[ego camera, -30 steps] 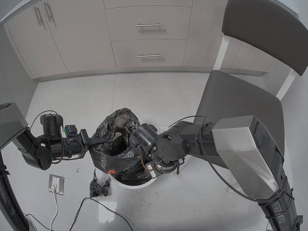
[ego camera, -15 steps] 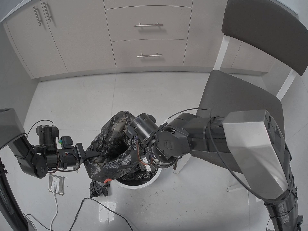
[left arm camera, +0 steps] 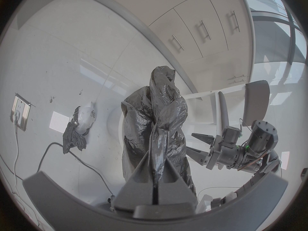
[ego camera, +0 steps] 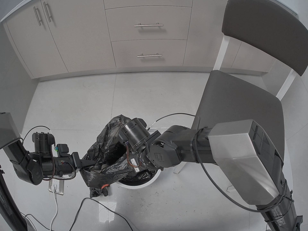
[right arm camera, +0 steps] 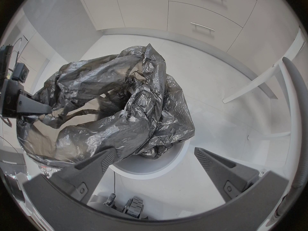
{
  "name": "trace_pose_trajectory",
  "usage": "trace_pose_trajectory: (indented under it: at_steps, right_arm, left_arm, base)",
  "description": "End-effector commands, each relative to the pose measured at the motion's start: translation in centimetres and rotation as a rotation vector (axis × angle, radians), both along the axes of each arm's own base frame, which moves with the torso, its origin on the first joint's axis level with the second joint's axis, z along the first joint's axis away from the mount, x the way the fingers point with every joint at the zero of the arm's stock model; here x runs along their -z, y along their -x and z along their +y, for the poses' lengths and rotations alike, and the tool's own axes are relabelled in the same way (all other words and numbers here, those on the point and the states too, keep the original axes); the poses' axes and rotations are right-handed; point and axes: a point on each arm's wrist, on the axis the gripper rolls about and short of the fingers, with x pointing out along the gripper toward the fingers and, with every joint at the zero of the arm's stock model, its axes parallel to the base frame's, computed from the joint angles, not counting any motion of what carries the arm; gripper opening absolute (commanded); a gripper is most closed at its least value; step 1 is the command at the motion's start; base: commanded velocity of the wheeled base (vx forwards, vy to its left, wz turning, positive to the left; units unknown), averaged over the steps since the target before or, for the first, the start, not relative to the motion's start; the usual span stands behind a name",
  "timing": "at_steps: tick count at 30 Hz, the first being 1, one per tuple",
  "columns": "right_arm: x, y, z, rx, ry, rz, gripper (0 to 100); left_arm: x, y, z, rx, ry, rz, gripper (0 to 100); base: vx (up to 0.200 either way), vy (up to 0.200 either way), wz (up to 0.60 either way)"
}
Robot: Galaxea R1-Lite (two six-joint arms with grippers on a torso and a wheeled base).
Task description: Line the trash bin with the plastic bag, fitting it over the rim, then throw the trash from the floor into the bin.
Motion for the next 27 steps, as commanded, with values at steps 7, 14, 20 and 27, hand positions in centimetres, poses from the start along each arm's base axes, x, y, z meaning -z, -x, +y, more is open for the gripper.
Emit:
trace_pose_trajectory:
  at_steps: [7,14,20,27]
  right_arm:
    - [-0.1,-0.5,0.4,-0.026,-0.009,-0.055,100]
    - [-0.5,-0.8,0.2,-0.025,-0.028,-0.069,100]
    - [1.5,-1.2,0.4,-0.027,-0.014,-0.046,100]
    - [3.7,-2.0,0.2,-0.022,-0.003,-0.018,100]
  left_arm:
    - [0.0,0.8,-0.6,0.028,-0.018,-0.002,0]
    - [0.3,0.8,-0.9,0.04,-0.02,0.005,0]
    - [0.3,0.9,-1.6,0.067,-0.019,0.006,0]
    - [0.3,1.2,-1.8,0.073,-0.019,0.013,0]
  base:
    - [0.0,0.0,0.0]
    - [0.0,0.0,0.0]
    - [0.0,0.0,0.0]
    - [0.0,0.0,0.0]
